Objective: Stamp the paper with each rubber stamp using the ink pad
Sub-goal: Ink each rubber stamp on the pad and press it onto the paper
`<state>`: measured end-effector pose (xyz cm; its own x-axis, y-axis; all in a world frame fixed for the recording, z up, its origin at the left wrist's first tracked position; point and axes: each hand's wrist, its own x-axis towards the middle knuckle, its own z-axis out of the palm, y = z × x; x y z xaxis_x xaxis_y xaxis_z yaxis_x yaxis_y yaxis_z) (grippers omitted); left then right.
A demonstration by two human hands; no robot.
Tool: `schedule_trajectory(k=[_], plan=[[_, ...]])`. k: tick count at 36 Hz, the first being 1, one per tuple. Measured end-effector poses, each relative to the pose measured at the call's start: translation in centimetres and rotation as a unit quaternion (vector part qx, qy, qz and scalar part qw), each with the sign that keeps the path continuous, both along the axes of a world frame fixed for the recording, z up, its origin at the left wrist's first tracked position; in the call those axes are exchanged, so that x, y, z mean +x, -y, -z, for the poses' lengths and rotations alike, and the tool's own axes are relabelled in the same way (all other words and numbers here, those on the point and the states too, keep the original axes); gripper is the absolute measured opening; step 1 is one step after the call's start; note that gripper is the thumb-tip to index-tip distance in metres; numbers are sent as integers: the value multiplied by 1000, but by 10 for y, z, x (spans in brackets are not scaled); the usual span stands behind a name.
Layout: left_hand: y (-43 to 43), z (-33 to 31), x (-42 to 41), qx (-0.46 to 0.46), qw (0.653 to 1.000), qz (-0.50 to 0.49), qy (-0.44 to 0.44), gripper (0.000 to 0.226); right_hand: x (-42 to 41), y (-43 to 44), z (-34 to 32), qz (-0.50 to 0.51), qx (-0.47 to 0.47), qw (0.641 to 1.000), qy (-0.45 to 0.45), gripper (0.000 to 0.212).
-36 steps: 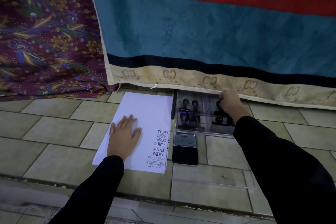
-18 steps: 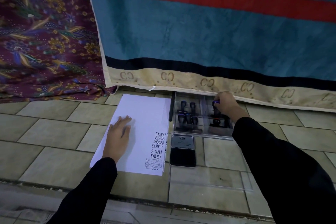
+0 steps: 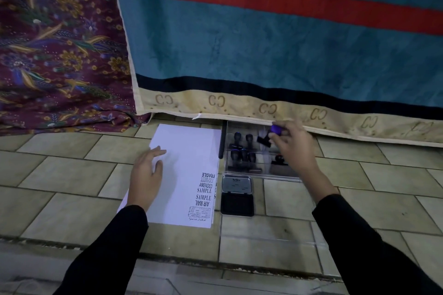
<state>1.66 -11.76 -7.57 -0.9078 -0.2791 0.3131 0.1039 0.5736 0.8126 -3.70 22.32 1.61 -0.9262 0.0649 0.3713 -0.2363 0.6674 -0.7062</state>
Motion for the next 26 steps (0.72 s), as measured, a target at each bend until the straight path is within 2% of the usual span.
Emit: schedule_trajectory(k=[3, 5, 10, 13, 16, 26], plan=[[-18, -6, 5, -91, 994, 64, -20, 23, 33, 17, 8, -69, 4, 996, 57, 31], [-32, -8, 10, -126, 984, 128, -7, 27, 52, 27, 17, -109, 30, 992, 61, 32], [-65, -4, 22, -208, 941, 258, 68, 76, 78, 42, 35, -187, 82, 977, 65, 35], [-78, 1, 24, -242, 929, 272, 64, 95, 86, 45, 39, -212, 93, 972, 47, 31], [-82, 5, 24, -265, 923, 273, 51, 104, 91, 46, 39, -219, 102, 970, 29, 28], [-84, 12, 23, -268, 925, 265, 47, 101, 104, 53, 38, -224, 149, 963, 9, 27]])
